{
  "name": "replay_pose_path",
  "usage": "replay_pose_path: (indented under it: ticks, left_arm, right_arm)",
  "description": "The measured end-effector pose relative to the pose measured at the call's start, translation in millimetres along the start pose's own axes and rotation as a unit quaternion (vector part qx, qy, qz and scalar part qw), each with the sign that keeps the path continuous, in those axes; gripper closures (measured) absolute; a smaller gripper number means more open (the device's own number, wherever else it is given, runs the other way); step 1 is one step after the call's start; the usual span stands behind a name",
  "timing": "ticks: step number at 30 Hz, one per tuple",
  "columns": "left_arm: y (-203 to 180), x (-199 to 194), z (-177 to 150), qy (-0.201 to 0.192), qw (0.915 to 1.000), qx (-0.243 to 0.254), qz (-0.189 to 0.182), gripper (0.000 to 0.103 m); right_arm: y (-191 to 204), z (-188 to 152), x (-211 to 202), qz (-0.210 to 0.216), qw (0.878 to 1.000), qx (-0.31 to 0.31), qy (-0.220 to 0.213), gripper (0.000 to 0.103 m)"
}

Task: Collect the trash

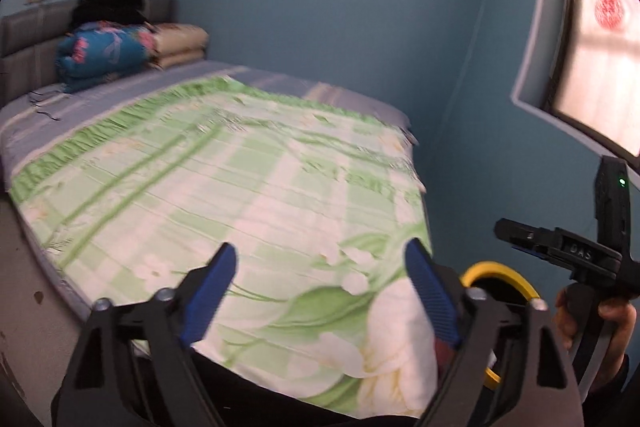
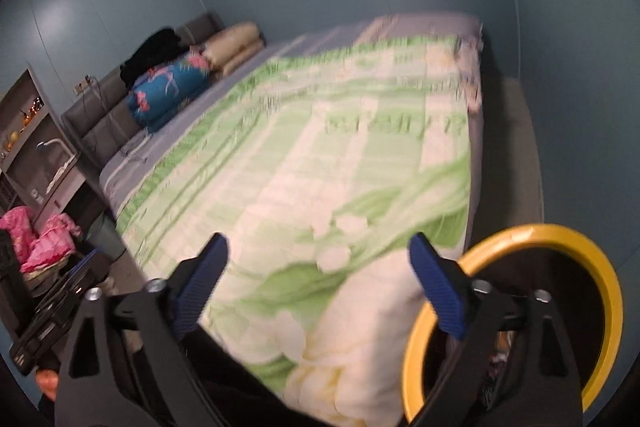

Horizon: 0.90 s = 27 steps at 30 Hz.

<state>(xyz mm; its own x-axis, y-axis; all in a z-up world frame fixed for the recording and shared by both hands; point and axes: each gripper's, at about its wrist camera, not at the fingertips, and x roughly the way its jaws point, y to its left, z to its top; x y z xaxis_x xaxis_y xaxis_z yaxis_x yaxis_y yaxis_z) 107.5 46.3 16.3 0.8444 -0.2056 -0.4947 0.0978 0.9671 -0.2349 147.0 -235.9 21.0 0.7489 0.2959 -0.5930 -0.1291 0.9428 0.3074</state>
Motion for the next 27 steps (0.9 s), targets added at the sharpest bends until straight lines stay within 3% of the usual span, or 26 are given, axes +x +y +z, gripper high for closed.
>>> replay_pose_path:
  ticks: [6,15,19,27]
  left_arm:
    - [9.2,-37.7,-1.5,-0.06,0.9976,-0.001,0.035,0.008]
    - [5.3,-73.4,-15.6,-0.096,0.993,-0.026,0.063,0.008]
    - [-4.4,-86.3,-22.8,-0.112,0.9912,-0.014,0.07,0.008]
    - [-22.0,-95.2,-33.7,-0.129,0.9881,0.005,0.085,0.008]
  right_arm:
    - [33.7,-4.6,-21.9,-0.018,0.995,-0.046,-0.088,0.008]
    - [49.6,-23.0,-48.3,-0.049,0.986,-0.053,-0.149,0.008]
    - [46.3,-31.6,-53.3,-0.077,0.983,-0.044,-0.16,0.008]
    - [47.0,-46.6,-56.2,-0.091,0.981,-0.05,-0.164,0.008]
